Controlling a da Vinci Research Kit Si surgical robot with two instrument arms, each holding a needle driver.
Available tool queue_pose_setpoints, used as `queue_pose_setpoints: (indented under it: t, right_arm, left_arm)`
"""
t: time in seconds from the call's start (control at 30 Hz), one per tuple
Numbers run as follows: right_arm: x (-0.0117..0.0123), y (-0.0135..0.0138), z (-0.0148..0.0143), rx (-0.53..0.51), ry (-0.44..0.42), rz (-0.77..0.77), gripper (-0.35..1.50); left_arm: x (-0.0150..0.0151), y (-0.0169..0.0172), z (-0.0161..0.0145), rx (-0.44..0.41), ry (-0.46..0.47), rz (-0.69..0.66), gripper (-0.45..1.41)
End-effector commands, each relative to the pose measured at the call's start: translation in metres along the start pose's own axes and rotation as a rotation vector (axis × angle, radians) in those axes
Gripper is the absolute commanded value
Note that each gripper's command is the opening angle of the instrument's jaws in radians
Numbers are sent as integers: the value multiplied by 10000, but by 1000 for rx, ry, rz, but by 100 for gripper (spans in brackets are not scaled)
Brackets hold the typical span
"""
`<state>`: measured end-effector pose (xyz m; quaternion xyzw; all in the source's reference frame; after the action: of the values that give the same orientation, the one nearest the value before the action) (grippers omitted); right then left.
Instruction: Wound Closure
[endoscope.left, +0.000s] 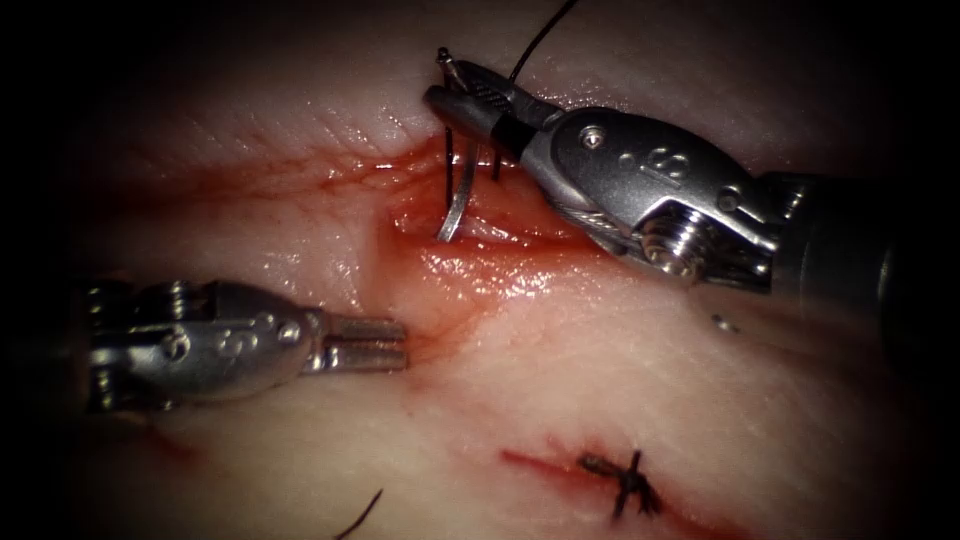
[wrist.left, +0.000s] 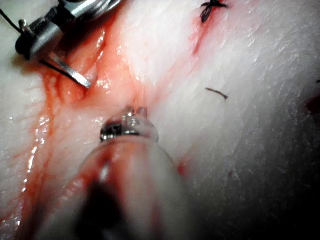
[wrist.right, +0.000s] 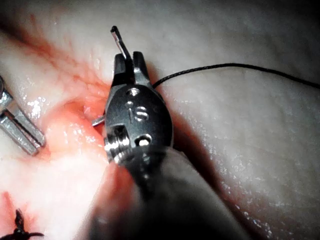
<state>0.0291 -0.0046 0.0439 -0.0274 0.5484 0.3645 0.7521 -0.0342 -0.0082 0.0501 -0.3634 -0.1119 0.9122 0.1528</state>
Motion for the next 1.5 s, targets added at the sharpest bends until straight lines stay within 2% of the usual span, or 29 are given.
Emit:
queue_pose_setpoints:
  t: [0.03,0.27,0.43,0.87,1.1,1.23,1.5]
  right_arm:
    - [-2,-3,11,14,-11,8,-35]
    - [-10,-7,17,61,-37,88,-35]
    - [-12,-10,19,104,-51,201,-35]
    - [-7,-7,14,123,-66,341,-35]
    - [-11,-15,13,192,-84,608,-35]
    - [-14,-21,10,233,-103,711,-35]
    - [-2,-29,8,250,-123,886,-35]
  left_arm:
    - [1,-1,8,-1,1,1,7]
    - [-3,-1,4,-5,2,4,6]
    - [-6,-4,3,-7,3,6,4]
    - [-9,-7,8,-3,2,8,4]
    - [-7,-8,10,-1,2,6,4]
    - [-8,-7,10,-1,2,7,4]
    - [-10,-6,12,2,1,9,4]
